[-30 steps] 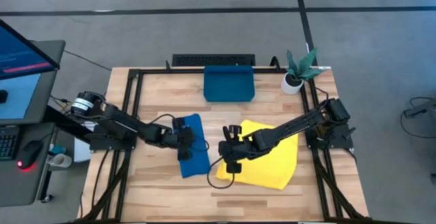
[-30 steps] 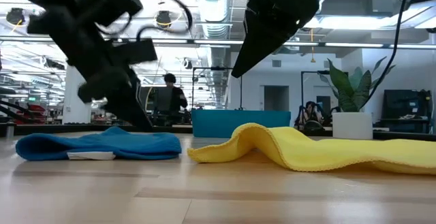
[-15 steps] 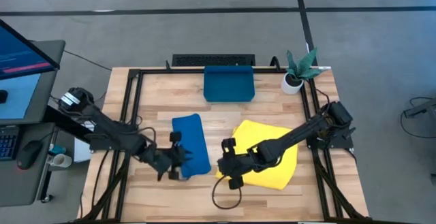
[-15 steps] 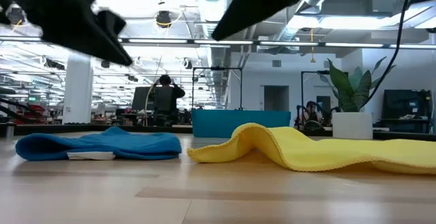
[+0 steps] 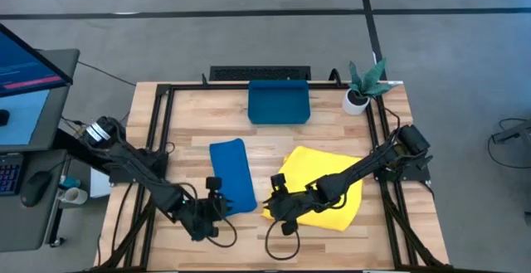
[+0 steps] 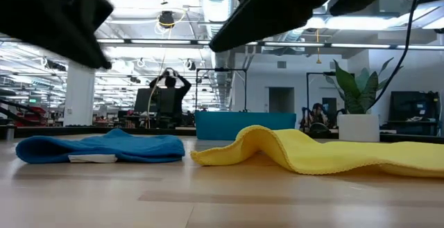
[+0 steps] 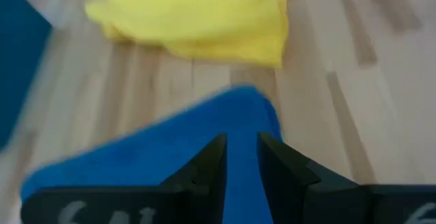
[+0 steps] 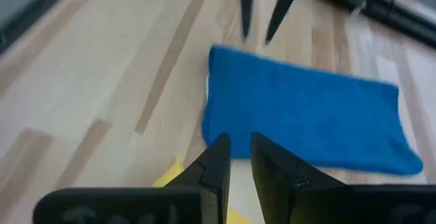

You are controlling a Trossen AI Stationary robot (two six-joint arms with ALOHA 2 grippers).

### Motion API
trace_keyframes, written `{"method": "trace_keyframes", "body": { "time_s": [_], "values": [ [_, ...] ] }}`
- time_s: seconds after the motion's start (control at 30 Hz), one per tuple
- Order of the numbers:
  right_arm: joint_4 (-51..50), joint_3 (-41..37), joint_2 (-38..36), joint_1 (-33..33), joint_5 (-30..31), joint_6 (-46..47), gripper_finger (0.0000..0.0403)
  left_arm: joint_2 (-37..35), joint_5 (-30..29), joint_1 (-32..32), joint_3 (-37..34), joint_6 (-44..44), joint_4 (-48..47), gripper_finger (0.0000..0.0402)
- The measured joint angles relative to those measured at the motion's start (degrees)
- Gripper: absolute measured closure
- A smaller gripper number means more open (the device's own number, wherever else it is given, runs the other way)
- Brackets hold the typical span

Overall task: Roll microfiber towels into tight, uniform cylinder then place into a basket
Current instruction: Roll the blue microfiber cloth

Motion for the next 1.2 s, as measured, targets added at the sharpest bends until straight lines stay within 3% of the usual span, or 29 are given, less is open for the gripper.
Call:
{"method": "trace_keyframes", "body": {
  "time_s": [0.27,0.53,0.83,1.2],
  "values": [
    [3.7,-0.3,0.0,-1.7,-3.2,-0.2,0.0321,5.2,5.8,-2.7,0.0,-12.9,-2.2,0.0327],
    [4.1,-0.3,0.0,-3.3,-7.6,-0.2,0.0318,5.7,8.9,-4.1,0.0,-15.6,-2.0,0.0327],
    [4.9,-0.3,0.0,-3.3,-7.6,-0.2,0.0252,7.4,11.8,-3.4,0.0,-17.3,-2.0,0.0323],
    [11.7,0.1,4.0,-2.9,-7.6,-4.9,0.0198,7.4,11.9,-3.0,0.0,-16.9,-1.2,0.0235]
  ]
}}
